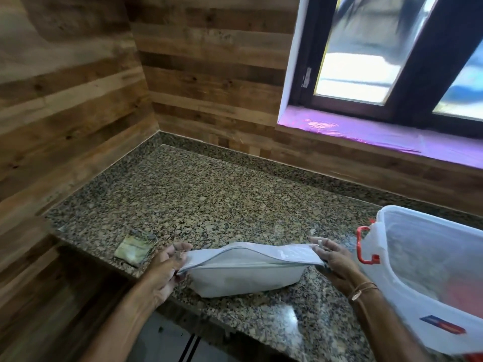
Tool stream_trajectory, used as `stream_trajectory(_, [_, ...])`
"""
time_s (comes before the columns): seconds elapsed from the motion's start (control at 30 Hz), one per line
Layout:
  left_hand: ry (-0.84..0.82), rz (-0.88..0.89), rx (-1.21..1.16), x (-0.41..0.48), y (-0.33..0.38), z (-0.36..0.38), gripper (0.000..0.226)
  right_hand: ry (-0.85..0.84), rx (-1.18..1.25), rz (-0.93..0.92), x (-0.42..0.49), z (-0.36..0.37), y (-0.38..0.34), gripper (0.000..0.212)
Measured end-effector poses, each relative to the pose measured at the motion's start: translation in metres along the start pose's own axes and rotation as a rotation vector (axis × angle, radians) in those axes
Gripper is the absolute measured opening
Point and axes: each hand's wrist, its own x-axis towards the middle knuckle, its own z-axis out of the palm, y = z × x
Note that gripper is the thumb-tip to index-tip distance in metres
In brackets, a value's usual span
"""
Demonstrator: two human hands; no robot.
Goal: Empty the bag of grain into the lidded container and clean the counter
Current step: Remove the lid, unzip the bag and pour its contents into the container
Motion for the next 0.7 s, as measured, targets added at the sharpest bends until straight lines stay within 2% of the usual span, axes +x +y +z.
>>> stream_trajectory(0.13, [-0.026,0.182,-0.059,-0.006,-0.021,-0.008,0.027,-0.01,-0.016,-0.214,-0.004,0.009,0.017,0.022])
stream_trajectory(0.27, [-0.166,0.098,0.033,-0.016,-0.034,-0.019,0.034,0.001,-0.181,-0.29,-0.008,-0.006,0.042,0.033])
stream_trajectory(0.33, [-0.23,-0.036,0.091,-0.023,-0.027,-0.021,0.031,-0.071,-0.259,-0.163,-0.014,-0.014,0.031,0.04])
stream_trajectory(0.37, [-0.252,-0.132,0.085,-0.022,-0.022,-0.023,0.038,-0.075,-0.314,-0.067,-0.016,-0.016,0.022,0.038])
stream_trajectory(0.43, [-0.3,-0.305,0.071,-0.01,-0.016,-0.028,0.075,-0.083,-0.432,0.125,-0.013,-0.015,0.001,0.031])
stream_trajectory(0.47, [-0.335,-0.374,0.067,-0.001,-0.014,-0.03,0.091,-0.067,-0.497,0.2,-0.007,-0.012,-0.008,0.046])
stream_trajectory(0.53, [-0.398,-0.47,0.072,0.022,-0.011,-0.028,0.11,-0.034,-0.644,0.326,0.012,-0.007,-0.019,0.098])
stream_trajectory(0.57, [-0.422,-0.506,0.095,0.032,-0.011,-0.028,0.114,-0.022,-0.718,0.358,0.022,-0.004,-0.022,0.116])
stream_trajectory(0.6, [-0.433,-0.536,0.133,0.04,-0.011,-0.027,0.116,-0.019,-0.77,0.368,0.031,0.0,-0.025,0.124])
stream_trajectory(0.63, [-0.438,-0.557,0.166,0.047,-0.011,-0.027,0.115,-0.015,-0.81,0.386,0.035,0.006,-0.028,0.124])
stream_trajectory(0.7, [-0.458,-0.584,0.173,0.059,-0.015,-0.03,0.109,-0.008,-0.884,0.418,0.034,0.025,-0.039,0.11])
